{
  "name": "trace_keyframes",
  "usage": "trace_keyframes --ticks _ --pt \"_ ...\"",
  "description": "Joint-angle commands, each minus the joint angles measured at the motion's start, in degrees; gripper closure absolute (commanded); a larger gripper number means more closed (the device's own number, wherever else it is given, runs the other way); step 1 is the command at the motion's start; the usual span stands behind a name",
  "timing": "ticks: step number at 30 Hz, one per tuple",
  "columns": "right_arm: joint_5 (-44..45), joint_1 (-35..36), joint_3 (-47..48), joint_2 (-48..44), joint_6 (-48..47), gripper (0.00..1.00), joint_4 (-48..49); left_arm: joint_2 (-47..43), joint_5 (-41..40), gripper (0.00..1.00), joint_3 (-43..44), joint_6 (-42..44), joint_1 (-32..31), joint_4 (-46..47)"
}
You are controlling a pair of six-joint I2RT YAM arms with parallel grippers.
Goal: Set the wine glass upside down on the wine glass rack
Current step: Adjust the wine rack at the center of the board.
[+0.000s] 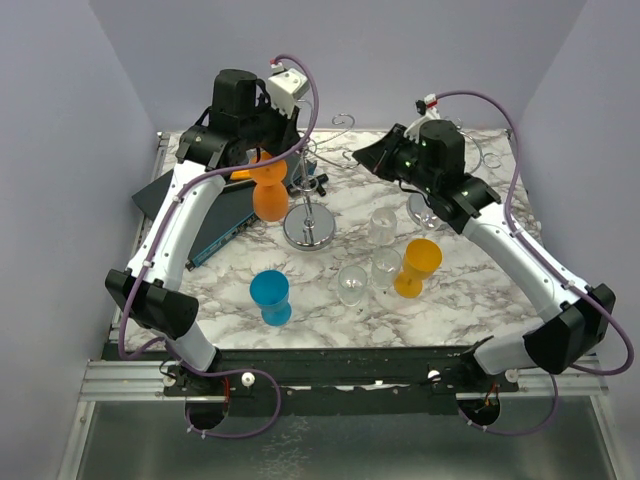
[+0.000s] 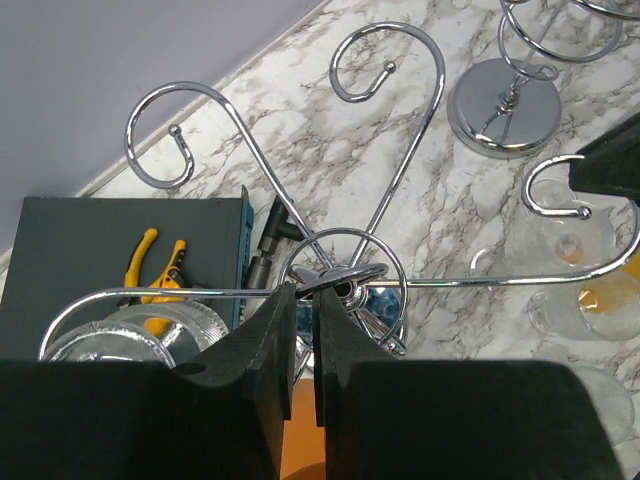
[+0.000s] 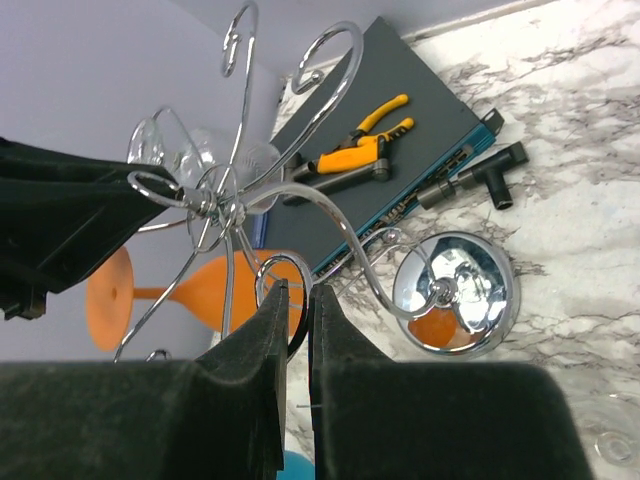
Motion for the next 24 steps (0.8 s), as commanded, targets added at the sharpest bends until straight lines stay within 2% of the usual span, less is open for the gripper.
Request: trace_keyframes --ticks 1,12,16,20,24 --pt "-7.8 4.8 -3.3 -0.3 0.3 0.95 -6.1 2.6 -3.6 0.84 0.9 0.9 0.4 4.4" --pt "-6.2 7.0 -6.3 -4.0 1.9 0.94 -5.8 2.4 -2.6 0.84 -0.1 0.6 0.0 4.6" --pt "-5.7 7.0 -5.8 -4.6 1.3 0.88 -6.4 1.9 -2.0 0.84 -1.0 0.7 -0.2 4.6" --pt "-3.3 7.1 -3.0 -4.3 -0.9 0.77 -8.6 0.9 -2.2 0.83 -1.5 0.8 -0.2 4.6" --pt "-1.4 7.0 0.2 -3.3 -3.1 0.69 -10.9 -0.2 -3.5 0.73 -1.7 1.4 -0.2 4.6"
